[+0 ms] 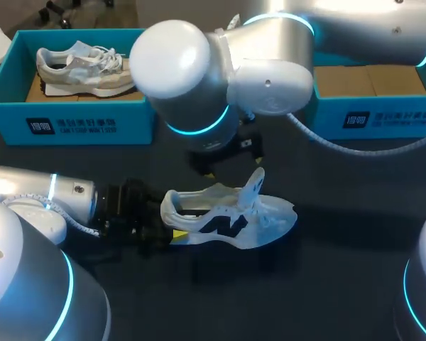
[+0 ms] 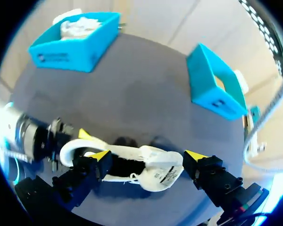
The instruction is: Take the shoe out of the shoebox, open the shoe tongue, remove and reinsert the insole, then place the shoe into the shoebox
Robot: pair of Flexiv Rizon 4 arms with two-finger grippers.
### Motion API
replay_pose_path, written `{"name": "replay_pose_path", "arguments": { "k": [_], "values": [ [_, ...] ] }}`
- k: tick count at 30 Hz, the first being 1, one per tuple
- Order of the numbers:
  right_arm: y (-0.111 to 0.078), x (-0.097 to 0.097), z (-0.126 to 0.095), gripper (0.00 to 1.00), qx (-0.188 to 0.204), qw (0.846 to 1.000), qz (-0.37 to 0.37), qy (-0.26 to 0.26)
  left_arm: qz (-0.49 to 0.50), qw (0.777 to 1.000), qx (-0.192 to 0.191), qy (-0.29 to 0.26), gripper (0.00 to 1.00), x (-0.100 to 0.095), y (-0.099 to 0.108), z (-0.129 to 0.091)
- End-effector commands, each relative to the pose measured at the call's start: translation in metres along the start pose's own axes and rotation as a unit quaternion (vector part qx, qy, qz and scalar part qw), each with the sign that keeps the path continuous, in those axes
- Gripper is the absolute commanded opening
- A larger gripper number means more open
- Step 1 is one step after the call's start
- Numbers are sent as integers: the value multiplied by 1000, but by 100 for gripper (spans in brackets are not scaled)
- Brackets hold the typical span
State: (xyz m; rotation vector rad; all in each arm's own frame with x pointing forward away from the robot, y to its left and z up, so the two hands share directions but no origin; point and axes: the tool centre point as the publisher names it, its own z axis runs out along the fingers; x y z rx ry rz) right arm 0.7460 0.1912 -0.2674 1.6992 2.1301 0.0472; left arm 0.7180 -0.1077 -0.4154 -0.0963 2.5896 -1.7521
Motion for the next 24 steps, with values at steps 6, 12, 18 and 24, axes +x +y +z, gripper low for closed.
{"name": "replay_pose_path", "arguments": {
  "k": [6, 12, 18, 24],
  "values": [
    [0, 17, -16, 61, -51, 976, -196, 82, 0, 1000, -1, -2, 0, 1, 0, 0],
    [0, 24, -20, 22, -37, 957, -268, 104, 0, 1000, -1, -2, 0, 1, 0, 0],
    [-6, 36, -21, 0, -45, 927, -346, 136, 0, 1000, -1, -2, 0, 1, 0, 0],
    [-11, 41, -24, 0, -55, 903, -395, 163, 0, 1000, -1, -2, 0, 1, 0, 0]
  ]
}}
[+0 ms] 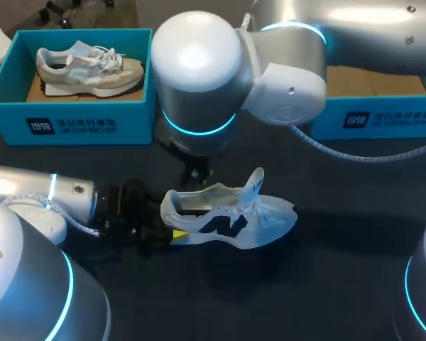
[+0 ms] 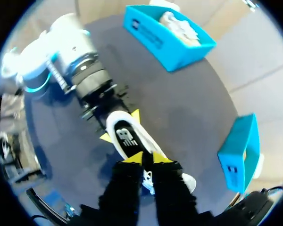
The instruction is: Take the shoe out of the shoebox, open the shoe tongue, remove and reinsert the insole, then place the shoe into the shoebox
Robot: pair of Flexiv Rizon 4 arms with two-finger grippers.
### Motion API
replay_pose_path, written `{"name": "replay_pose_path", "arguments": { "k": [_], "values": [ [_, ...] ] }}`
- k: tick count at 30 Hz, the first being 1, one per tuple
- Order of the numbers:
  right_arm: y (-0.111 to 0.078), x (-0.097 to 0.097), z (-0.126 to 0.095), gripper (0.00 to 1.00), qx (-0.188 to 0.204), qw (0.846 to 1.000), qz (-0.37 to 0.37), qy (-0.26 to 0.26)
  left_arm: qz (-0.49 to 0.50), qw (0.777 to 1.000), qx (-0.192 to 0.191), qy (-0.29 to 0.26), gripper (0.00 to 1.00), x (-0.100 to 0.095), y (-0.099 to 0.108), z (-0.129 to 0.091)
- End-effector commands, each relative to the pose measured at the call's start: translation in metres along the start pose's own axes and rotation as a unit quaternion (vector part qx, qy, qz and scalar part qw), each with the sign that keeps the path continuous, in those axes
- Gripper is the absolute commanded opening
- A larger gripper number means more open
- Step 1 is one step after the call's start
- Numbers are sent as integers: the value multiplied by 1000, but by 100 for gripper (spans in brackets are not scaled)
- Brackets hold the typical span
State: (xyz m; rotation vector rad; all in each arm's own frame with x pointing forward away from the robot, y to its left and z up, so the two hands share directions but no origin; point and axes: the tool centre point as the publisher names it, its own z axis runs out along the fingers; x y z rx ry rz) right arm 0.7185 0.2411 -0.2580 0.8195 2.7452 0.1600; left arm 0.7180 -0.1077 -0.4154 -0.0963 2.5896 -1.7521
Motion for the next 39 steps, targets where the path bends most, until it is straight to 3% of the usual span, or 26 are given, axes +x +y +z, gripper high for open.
{"name": "replay_pose_path", "arguments": {
  "k": [1, 16, 19, 23, 39],
  "values": [
    [-7, -6, 3, 0, -15, 998, -46, 43, 0, 1000, -1, -2, 0, 1, 0, 0],
    [-7, -6, 3, 0, -15, 998, -46, 43, 0, 1000, -1, -2, 0, 1, 0, 0],
    [-5, -1, 5, 0, -48, 993, -100, 39, 0, 1000, -1, -2, 0, 1, 0, 0],
    [-5, 8, 12, 0, -47, 986, -155, 37, 0, 1000, -1, -2, 0, 1, 0, 0],
    [-5, 9, 17, 0, -44, 986, -157, 42, 0, 1000, -1, -2, 0, 1, 0, 0]
  ]
}}
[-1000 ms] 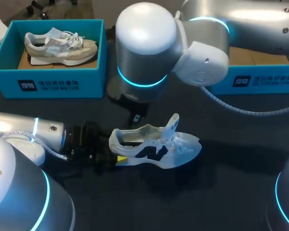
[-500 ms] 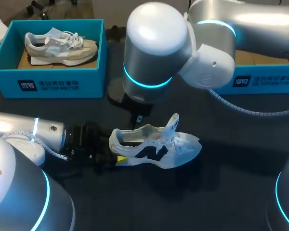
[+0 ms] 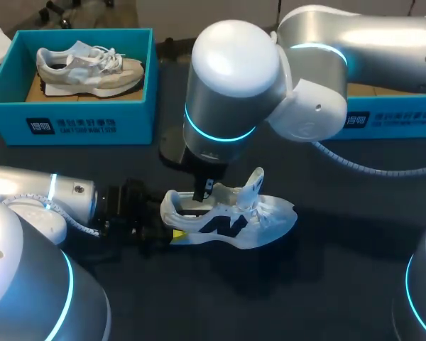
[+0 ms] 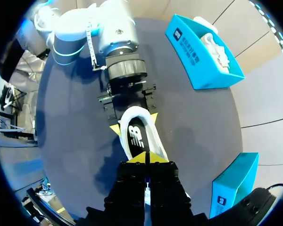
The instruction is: Take the shoe out of the shoebox, open the shoe tongue, remove and reinsert the insole, then place the shoe into the shoebox
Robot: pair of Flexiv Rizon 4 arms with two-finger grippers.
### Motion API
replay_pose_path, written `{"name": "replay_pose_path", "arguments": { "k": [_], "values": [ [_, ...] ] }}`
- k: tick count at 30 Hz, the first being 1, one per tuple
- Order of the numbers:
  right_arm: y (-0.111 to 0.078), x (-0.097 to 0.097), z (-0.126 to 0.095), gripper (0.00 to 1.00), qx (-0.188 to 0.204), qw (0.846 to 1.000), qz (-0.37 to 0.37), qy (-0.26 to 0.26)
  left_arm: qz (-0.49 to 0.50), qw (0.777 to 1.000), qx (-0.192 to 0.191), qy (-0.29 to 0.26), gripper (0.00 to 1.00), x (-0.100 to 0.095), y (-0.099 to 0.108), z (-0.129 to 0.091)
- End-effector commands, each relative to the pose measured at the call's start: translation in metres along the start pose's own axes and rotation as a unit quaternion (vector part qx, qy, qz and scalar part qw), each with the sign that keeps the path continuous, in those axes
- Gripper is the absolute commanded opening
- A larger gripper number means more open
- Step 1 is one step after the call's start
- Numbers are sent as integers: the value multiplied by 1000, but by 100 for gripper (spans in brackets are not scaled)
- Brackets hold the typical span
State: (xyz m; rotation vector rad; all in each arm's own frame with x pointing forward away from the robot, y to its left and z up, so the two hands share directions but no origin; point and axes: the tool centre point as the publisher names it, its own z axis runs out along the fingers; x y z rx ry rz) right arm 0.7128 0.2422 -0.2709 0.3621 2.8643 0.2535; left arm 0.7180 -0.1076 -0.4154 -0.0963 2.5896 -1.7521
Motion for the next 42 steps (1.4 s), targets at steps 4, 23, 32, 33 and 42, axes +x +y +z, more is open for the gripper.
{"name": "replay_pose_path", "arguments": {
  "k": [4, 23, 32, 33, 42],
  "values": [
    [-4, 3, 25, 0, -5, 1000, -1, 28, 0, 1000, -1, -2, 0, 1, 0, 0],
    [-10, -1, 69, 0, 40, 996, -47, 70, 0, 1000, -1, -2, 0, 1, 0, 0],
    [-20, 0, 87, 0, 63, 992, -68, 85, 0, 1000, -1, -2, 0, 1, 0, 0],
    [-22, 0, 87, 0, 64, 992, -67, 85, 0, 1000, -1, -2, 0, 1, 0, 0],
    [-34, 9, 88, 0, 76, 991, -59, 94, 0, 1000, -1, -2, 0, 1, 0, 0]
  ]
}}
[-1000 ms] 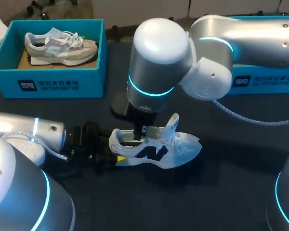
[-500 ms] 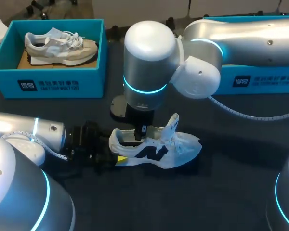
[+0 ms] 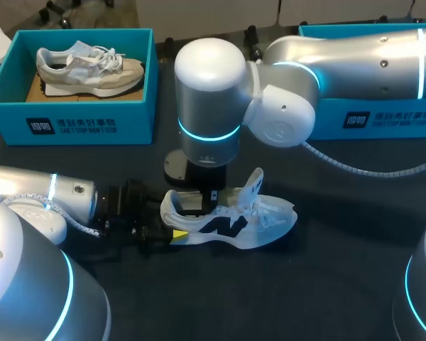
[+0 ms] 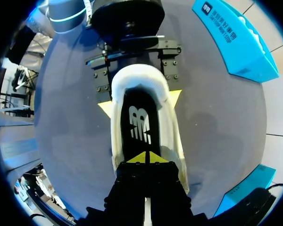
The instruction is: Take the shoe out of the shoebox, open the shoe tongue, remove and reinsert the insole, then place the shoe into the shoebox
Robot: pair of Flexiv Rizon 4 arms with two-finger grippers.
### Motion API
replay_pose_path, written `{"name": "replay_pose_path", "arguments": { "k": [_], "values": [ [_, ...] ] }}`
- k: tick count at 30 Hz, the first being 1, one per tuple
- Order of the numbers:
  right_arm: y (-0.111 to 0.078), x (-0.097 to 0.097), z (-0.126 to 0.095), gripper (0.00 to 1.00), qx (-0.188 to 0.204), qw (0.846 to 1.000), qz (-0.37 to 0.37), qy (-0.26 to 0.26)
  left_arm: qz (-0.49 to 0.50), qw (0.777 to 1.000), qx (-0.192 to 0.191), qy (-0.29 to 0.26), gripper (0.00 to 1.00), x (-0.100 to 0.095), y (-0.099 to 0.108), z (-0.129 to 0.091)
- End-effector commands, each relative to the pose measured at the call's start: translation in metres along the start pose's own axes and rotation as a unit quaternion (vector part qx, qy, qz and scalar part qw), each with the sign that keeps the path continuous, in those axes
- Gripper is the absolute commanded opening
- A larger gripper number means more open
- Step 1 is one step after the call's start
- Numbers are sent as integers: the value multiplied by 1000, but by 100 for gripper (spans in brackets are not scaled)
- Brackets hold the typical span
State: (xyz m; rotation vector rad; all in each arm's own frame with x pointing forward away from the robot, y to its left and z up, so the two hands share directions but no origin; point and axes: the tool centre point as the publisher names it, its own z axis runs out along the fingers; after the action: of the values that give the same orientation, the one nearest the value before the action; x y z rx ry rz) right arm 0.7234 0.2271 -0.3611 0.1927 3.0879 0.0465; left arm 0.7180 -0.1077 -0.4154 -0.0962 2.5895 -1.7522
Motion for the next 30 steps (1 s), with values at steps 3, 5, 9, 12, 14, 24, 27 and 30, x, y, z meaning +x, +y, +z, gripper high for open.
{"name": "replay_pose_path", "arguments": {
  "k": [3, 5, 9, 12, 14, 24, 27, 30],
  "values": [
    [-5, 4, 6, 0, -1, 1000, 8, 2, 0, 1000, -1, -2, 0, 1, 0, 0],
    [-5, 4, 9, 0, -1, 1000, 9, 4, 0, 1000, -1, -2, 0, 1, 0, 0],
    [-2, 3, 17, 0, -6, 1000, 10, 8, 0, 1000, -1, -2, 0, 1, 0, 0],
    [-1, 1, 22, 0, -9, 1000, 11, 9, 0, 1000, -1, -2, 0, 1, 0, 0],
    [-1, 0, 24, 0, -11, 1000, 12, 10, 0, 1000, -1, -2, 0, 1, 0, 0],
    [-1, -4, 28, 22, -15, 1000, 18, 4, 0, 1000, -1, -2, 0, 1, 0, 0],
    [1, -6, 29, 26, -16, 1000, 18, 2, 0, 1000, -1, -2, 0, 1, 0, 0],
    [3, -7, 32, 31, -19, 1000, 14, 4, 0, 1000, -1, -2, 0, 1, 0, 0]
  ]
}}
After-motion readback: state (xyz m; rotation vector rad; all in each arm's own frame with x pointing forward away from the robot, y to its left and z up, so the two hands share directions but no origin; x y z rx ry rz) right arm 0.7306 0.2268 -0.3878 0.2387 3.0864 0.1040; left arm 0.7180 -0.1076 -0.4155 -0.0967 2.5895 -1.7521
